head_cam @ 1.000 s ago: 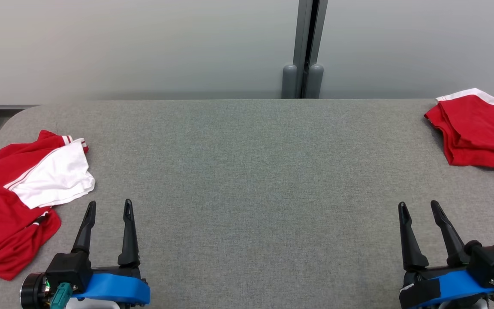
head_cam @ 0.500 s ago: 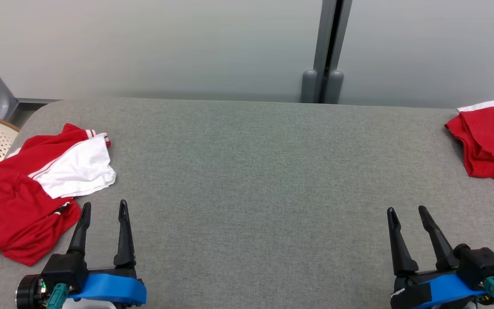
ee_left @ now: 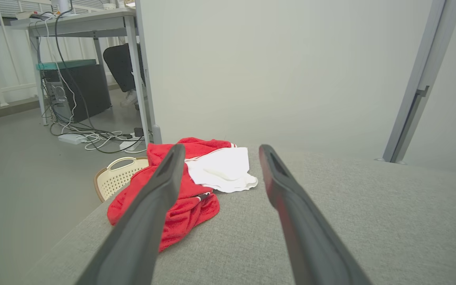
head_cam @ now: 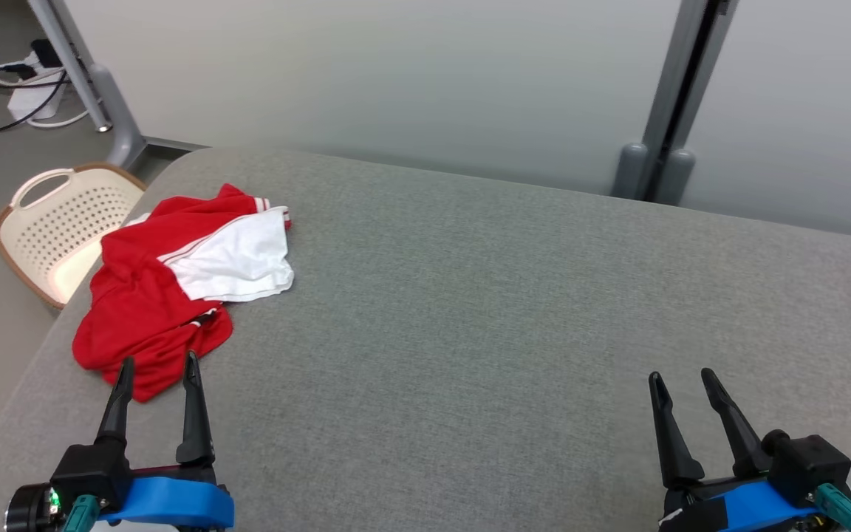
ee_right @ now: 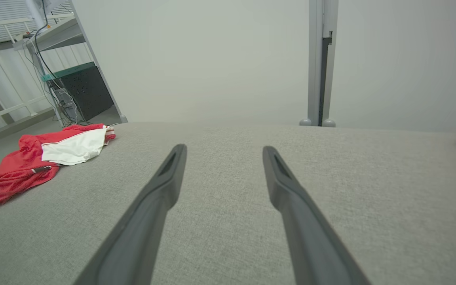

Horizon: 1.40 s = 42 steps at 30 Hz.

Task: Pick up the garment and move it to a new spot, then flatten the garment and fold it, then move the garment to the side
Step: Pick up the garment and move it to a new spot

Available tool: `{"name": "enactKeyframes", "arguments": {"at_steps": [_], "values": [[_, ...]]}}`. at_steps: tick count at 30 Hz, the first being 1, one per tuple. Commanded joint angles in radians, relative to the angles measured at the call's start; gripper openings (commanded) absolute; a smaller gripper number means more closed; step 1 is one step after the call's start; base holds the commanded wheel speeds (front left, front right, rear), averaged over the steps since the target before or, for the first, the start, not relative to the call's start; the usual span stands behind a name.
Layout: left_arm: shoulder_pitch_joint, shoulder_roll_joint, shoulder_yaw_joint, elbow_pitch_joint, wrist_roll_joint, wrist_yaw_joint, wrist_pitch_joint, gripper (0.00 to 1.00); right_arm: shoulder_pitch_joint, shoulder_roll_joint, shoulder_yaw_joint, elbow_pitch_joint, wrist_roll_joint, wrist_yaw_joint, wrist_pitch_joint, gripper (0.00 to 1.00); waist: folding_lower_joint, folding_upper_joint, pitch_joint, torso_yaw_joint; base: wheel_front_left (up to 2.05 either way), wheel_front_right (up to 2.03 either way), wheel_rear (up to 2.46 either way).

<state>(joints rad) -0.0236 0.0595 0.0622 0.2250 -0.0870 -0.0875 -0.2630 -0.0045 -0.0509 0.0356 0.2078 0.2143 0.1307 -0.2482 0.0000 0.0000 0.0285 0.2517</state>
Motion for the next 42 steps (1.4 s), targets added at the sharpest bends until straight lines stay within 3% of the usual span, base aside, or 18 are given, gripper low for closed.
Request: {"name": "enactKeyframes", "arguments": {"at_steps": [1, 11, 20, 32, 42], "values": [[0.006, 0.005, 0.008, -0.005, 0.003, 0.007, -0.003, 1.00, 0.008, 0.001, 0.004, 0.003, 0.002, 0.000, -0.004, 1.00, 0.0000, 0.0000, 0.001, 0.046, 0.00, 0.00, 0.00], [0.013, 0.003, 0.028, -0.013, 0.000, 0.009, -0.003, 1.00, -0.015, 0.001, 0.005, 0.003, -0.006, 0.000, -0.009, 1.00, 0.0000, 0.0000, 0.020, 0.184, 0.00, 0.00, 0.00], [0.016, -0.001, 0.044, -0.024, -0.011, 0.014, -0.003, 1.00, -0.023, 0.001, 0.004, -0.004, -0.020, 0.000, -0.008, 1.00, 0.0000, 0.0000, 0.045, 0.247, 0.00, 0.00, 0.00], [-0.030, -0.002, 0.055, -0.022, -0.012, 0.012, -0.003, 1.00, -0.043, 0.001, 0.008, -0.026, -0.037, 0.000, 0.006, 1.00, 0.0000, 0.0000, 0.086, 0.204, 0.00, 0.00, 0.00], [-0.304, 0.047, 0.118, 0.060, -0.048, -0.001, -0.003, 1.00, -0.117, -0.015, 0.017, -0.134, -0.116, 0.000, 0.041, 1.00, 0.0000, 0.0000, 0.227, 0.095, 0.00, 0.00, 0.00]]}}
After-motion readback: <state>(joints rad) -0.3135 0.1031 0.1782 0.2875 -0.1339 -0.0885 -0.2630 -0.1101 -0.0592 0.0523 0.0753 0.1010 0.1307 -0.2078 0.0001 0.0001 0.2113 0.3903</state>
